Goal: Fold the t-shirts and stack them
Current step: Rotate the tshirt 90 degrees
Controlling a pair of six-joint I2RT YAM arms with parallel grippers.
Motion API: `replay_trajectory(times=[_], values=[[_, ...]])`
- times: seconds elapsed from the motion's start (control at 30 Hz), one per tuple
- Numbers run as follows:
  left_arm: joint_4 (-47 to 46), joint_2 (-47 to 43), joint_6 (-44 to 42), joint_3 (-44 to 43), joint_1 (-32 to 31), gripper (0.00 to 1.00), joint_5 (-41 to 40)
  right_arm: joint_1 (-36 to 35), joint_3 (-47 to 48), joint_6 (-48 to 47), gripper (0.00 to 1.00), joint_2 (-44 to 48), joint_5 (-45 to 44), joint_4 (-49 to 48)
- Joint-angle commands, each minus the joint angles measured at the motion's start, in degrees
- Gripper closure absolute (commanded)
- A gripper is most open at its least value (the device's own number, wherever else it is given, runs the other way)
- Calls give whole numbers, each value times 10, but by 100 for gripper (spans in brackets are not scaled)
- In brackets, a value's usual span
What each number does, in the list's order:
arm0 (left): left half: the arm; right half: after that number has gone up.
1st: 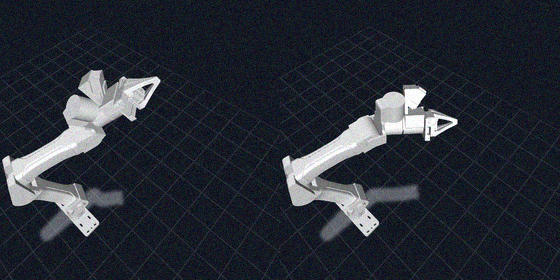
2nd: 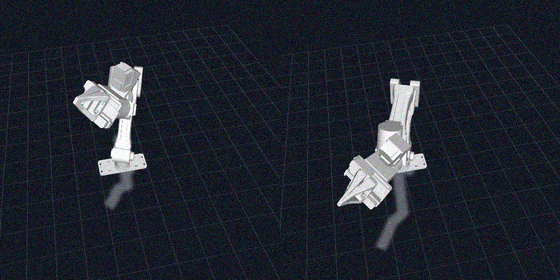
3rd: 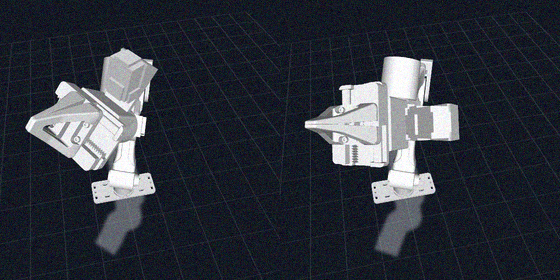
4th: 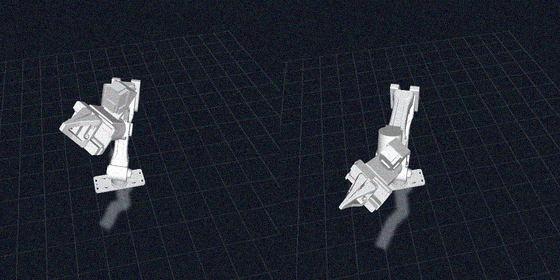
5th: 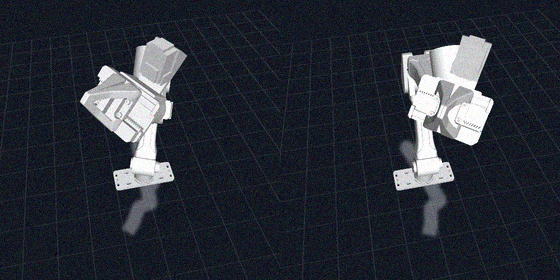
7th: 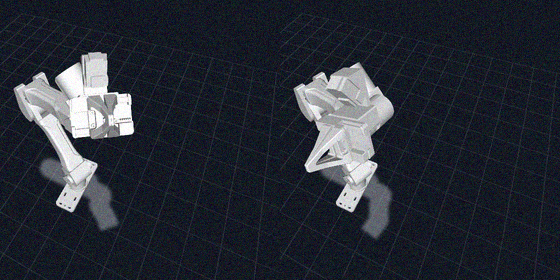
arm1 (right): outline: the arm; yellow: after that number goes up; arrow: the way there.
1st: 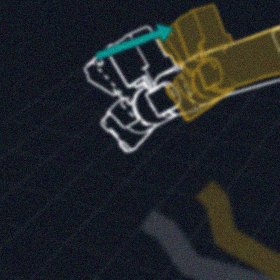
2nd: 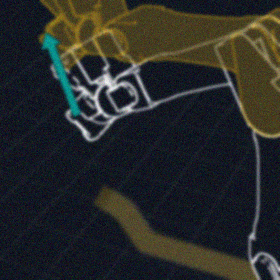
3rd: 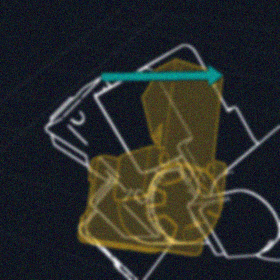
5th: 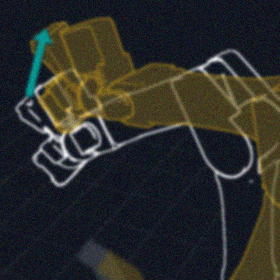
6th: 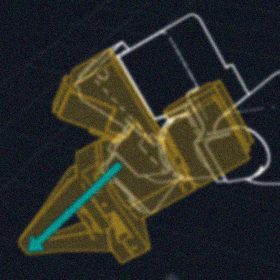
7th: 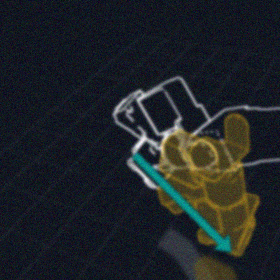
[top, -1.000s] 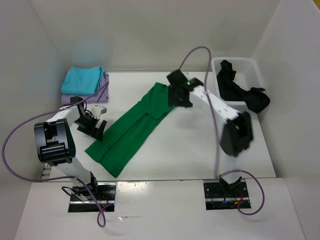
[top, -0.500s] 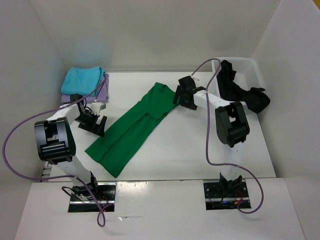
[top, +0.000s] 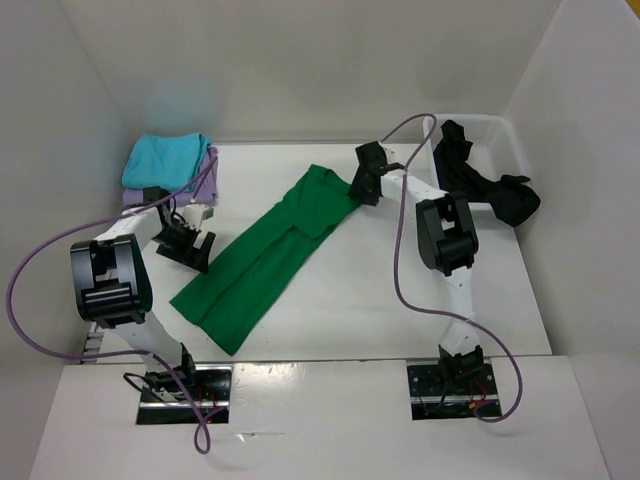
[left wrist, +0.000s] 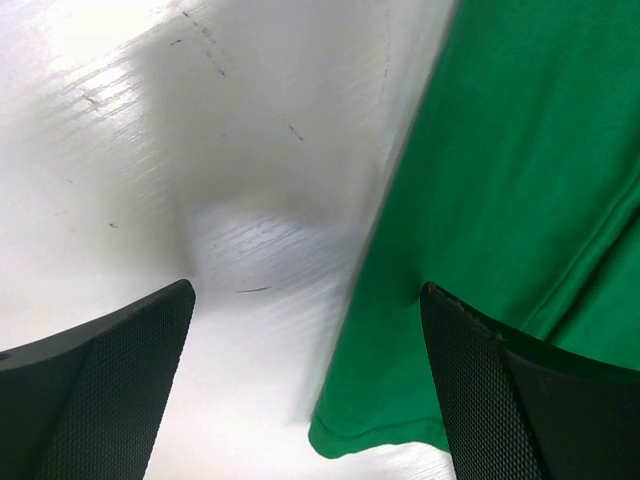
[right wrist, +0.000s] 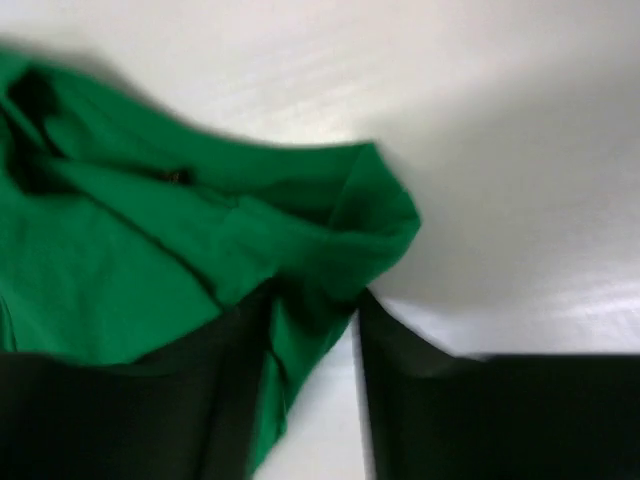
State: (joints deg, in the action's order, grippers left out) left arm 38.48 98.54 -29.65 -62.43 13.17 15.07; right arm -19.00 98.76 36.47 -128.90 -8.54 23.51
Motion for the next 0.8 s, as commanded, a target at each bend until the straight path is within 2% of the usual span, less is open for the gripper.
replay_trajectory(times=[0.0, 0.07, 0.1, 0.13, 0.17, 0.2, 0.23, 0.27, 0.3, 0.33, 0.4, 0.43, 0.47, 0.57, 0.6, 0.67, 0.7, 0.73, 0.77], values=[[-2, 8, 6, -1, -1, 0, -1, 8, 55, 3, 63, -58, -2, 43], [-2, 8, 6, -1, -1, 0, -8, 8, 113, -17, 78, -79, -7, 54], [-2, 8, 6, -1, -1, 0, -14, 8, 146, -27, 92, -112, -17, 71], [3, 8, 6, -1, -1, 0, -14, 8, 189, -38, 96, -135, -23, 86], [3, 8, 6, -6, -1, 0, -14, 8, 319, -64, 100, -164, -38, 108], [8, 8, 6, -6, -1, 0, -14, 8, 413, -81, 100, -253, -39, 177], [13, 8, 6, -11, -6, 0, -14, 8, 545, -103, 93, -316, -26, 228], [13, 8, 6, -11, -6, 0, -14, 8, 757, -120, 83, -364, 13, 259], [19, 8, 6, -17, -13, 0, -14, 8, 748, -100, 66, -342, 32, 228], [19, 8, 6, -22, -13, 0, -14, 8, 758, -100, 37, -332, 27, 228], [25, 8, 6, -23, -31, 0, -14, -9, 801, -146, 14, -308, -61, 270], [25, 8, 6, -28, -37, 0, -14, -9, 746, -152, 2, -279, -69, 270], [30, 8, 6, -28, -42, 0, -14, -9, 715, -165, 0, -251, -69, 264], [35, 13, 6, -21, -69, 0, 0, -27, 607, -226, 0, -139, -106, 283], [35, 13, 6, -21, -85, 0, 0, -38, 505, -226, 0, -52, -119, 277], [30, 6, 13, -3, -99, 0, 0, -51, 393, -226, 0, 47, -119, 240], [25, -4, 13, 17, -104, 0, -13, -72, 263, -218, 0, 100, -139, 219], [17, -20, 20, 29, -111, 0, -24, -86, 197, -209, 0, 203, -148, 176], [-1, -29, 21, 42, -111, 0, -39, -102, 137, -199, 0, 251, -158, 161]])
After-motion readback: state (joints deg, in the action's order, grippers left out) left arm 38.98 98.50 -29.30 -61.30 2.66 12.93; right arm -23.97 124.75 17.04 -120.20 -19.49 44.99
